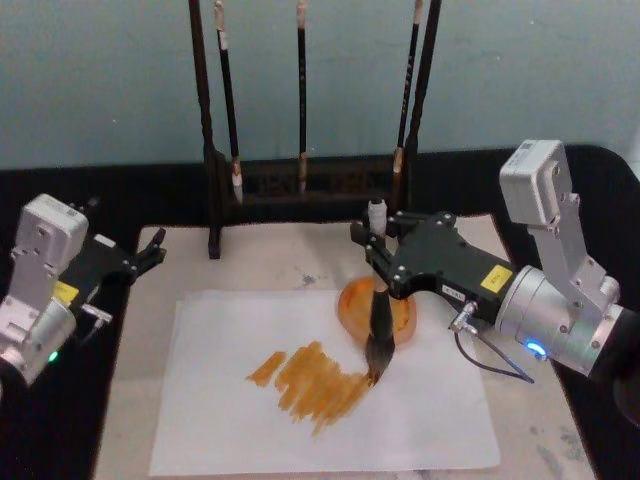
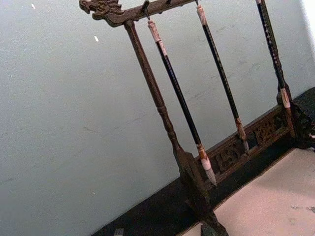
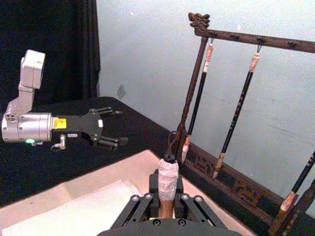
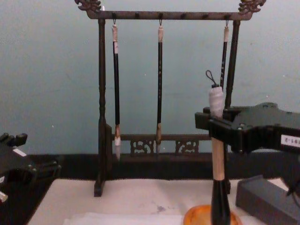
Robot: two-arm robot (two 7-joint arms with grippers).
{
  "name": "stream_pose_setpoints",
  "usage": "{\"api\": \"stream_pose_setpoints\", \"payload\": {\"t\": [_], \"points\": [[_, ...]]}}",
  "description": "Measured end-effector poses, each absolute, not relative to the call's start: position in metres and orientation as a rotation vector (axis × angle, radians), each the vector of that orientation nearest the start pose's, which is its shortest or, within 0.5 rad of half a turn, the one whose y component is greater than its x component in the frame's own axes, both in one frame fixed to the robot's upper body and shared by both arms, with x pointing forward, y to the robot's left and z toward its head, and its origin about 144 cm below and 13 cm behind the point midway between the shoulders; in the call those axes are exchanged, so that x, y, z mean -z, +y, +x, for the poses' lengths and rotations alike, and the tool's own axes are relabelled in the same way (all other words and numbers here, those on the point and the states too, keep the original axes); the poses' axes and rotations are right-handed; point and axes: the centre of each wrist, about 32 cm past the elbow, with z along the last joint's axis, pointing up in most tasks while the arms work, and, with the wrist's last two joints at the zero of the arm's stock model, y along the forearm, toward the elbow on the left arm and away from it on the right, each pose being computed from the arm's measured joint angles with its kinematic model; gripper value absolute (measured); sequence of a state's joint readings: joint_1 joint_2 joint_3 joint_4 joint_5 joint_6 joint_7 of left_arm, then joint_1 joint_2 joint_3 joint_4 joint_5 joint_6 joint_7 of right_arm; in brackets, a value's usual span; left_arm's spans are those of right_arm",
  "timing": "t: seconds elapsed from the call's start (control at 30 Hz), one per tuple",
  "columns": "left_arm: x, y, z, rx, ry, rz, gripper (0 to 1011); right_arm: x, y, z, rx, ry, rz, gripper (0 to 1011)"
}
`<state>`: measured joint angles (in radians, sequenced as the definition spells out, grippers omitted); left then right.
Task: Pick up the brush from the inkstone, write on the paper, then place the brush back to its original position.
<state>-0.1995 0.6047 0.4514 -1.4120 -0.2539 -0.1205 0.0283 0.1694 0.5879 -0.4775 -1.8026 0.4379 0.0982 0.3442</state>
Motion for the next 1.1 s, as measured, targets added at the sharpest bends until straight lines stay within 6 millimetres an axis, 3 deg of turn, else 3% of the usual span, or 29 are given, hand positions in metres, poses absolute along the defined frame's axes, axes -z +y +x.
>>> {"api": "stream_pose_setpoints", "payload": {"t": [0.7, 1.1], "points": [[-1.140, 0.310, 0.489, -1.248, -0.285, 0.304, 1010, -1.236, -0.216, 0.446, 0.600, -0.101, -0.048, 162], [-1.140, 0.310, 0.489, -1.248, -0.285, 0.304, 1010, -1.225, -0.212, 0.447, 0.561, -0.029, -0.037, 162]]}}
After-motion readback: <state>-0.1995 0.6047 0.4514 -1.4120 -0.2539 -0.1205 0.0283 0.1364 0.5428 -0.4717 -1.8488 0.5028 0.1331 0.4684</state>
